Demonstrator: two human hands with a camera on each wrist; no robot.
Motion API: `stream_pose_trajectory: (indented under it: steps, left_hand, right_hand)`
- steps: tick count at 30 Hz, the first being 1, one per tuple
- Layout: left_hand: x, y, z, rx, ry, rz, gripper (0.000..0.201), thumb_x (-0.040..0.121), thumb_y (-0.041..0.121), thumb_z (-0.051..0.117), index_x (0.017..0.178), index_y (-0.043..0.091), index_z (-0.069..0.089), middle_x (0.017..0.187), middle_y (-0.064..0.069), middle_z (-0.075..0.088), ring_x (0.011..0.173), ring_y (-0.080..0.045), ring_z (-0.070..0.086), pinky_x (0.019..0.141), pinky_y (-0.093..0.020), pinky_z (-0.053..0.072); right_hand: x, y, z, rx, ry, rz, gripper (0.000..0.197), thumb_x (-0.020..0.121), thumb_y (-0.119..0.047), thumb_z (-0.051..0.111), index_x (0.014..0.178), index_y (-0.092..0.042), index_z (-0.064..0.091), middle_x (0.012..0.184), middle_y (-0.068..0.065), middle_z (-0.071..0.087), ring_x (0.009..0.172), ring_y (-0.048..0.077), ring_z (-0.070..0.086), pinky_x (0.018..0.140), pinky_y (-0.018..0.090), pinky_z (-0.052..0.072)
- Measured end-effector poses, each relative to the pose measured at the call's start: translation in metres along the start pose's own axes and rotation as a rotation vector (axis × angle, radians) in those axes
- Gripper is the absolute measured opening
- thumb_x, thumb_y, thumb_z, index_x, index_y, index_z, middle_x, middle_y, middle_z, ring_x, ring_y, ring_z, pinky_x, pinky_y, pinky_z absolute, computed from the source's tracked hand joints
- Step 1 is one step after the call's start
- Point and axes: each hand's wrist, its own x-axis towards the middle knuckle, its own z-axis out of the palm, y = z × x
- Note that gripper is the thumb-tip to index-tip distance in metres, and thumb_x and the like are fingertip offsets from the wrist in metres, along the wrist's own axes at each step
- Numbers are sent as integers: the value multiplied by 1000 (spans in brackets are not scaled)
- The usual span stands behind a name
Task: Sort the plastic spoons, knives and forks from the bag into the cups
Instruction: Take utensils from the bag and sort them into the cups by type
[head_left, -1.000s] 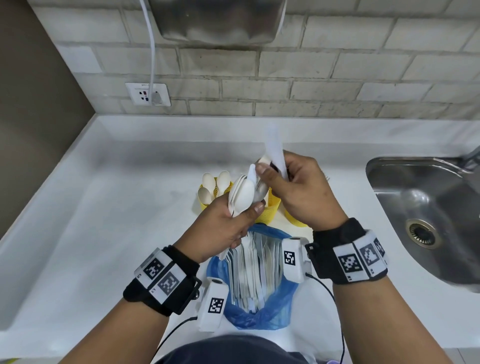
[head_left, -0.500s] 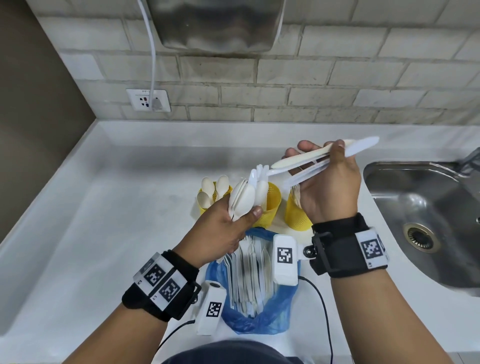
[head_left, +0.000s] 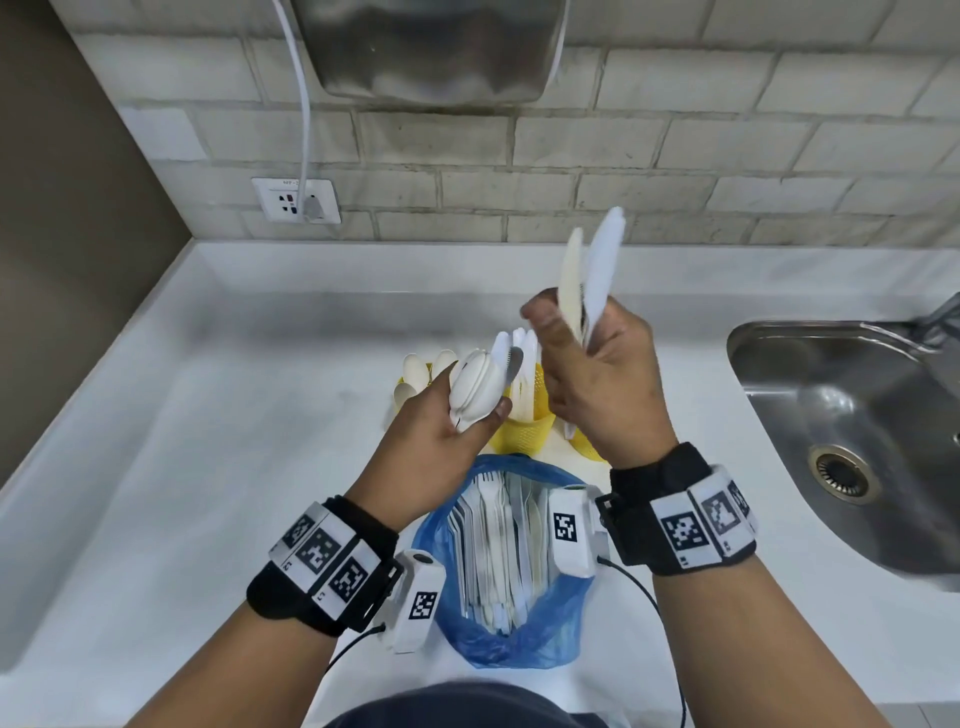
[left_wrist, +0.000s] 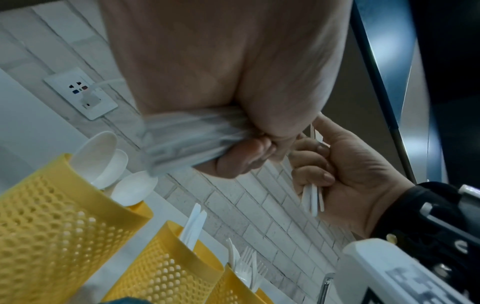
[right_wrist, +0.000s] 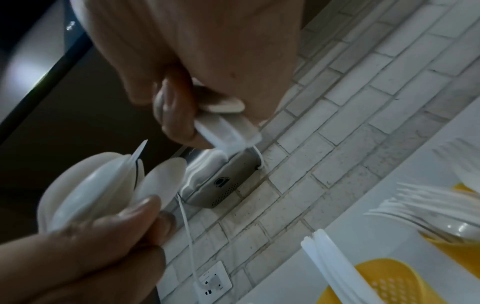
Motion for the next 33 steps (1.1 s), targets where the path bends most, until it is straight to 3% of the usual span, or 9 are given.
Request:
stream_pose_trajectory:
  steps: [4,10,16,18,22,25,28,30,33]
  left_hand:
    - [3,-10,-1,19,-11,21,19,99,45,61,118,42,58,104,11,64,106,-20,59,87,-33,51]
    - [3,-12,-5,27,-16,60,30,98,46,63,125,35,60,106,17,66,106,-11,61,88,-26,48]
    - [5,-12,-4,34,-11,61,27,98,46,62,123,38,59,106,17,65,108,-17,59,92,-34,50]
    - [5,-12,-5,31,-11,65,30,98,48,61,127,39,58,108,18,65,111,-19,59,97,-39,50]
    - [4,-14,-6,44,-3,73,33,99,49,59,132,42,54,112,20,63,115,-24,56,101,-40,48]
    - [5,-16,-7,24,-8,63,36,100,48,59,136,42,53,115,19,65,119,-20,57,102,-35,48]
    - [5,-17,-8,-5,-29,60,40,99,53,57,137,42,53,117,19,67,121,-19,57,106,-43,46]
    - [4,-14,-8,-51,-49,39,36,101,50,57,135,37,57,110,23,69,113,-8,62,100,-40,50]
    - [3,-9,-6,-137,-87,6,24,103,37,57,123,24,60,75,33,61,71,10,58,68,-19,43]
  right_hand:
    - [1,-2,-4,-140,-168,-7,11,99,1,63,91,-3,68,51,-19,58,44,-1,53,51,6,38]
    - [9,1,-9,-47,-19,-5,15,101,-8,62,86,-10,65,52,-18,50,44,0,44,49,13,36]
    - [3,3,-7,-155,-125,-14,12,96,-6,69,85,-5,66,56,-12,54,47,2,48,52,19,40]
    - [2,7,-6,-98,-42,-12,14,96,-15,70,85,-8,65,61,-6,55,53,9,49,57,26,42]
    - [5,8,-3,160,169,57,18,107,-18,55,88,-18,53,57,-1,43,39,9,33,43,20,28]
    - [7,10,-4,262,314,89,17,112,-20,42,97,-14,49,78,18,59,38,14,25,40,23,24]
    - [9,16,-10,417,433,192,10,112,-20,40,107,-12,42,82,13,69,40,14,27,39,21,29]
    - [10,19,-13,552,509,265,8,111,-17,41,105,-12,43,77,12,68,42,14,33,40,21,34]
    - [9,25,-15,697,593,332,7,110,-15,42,106,-10,46,78,13,66,54,19,54,53,29,54]
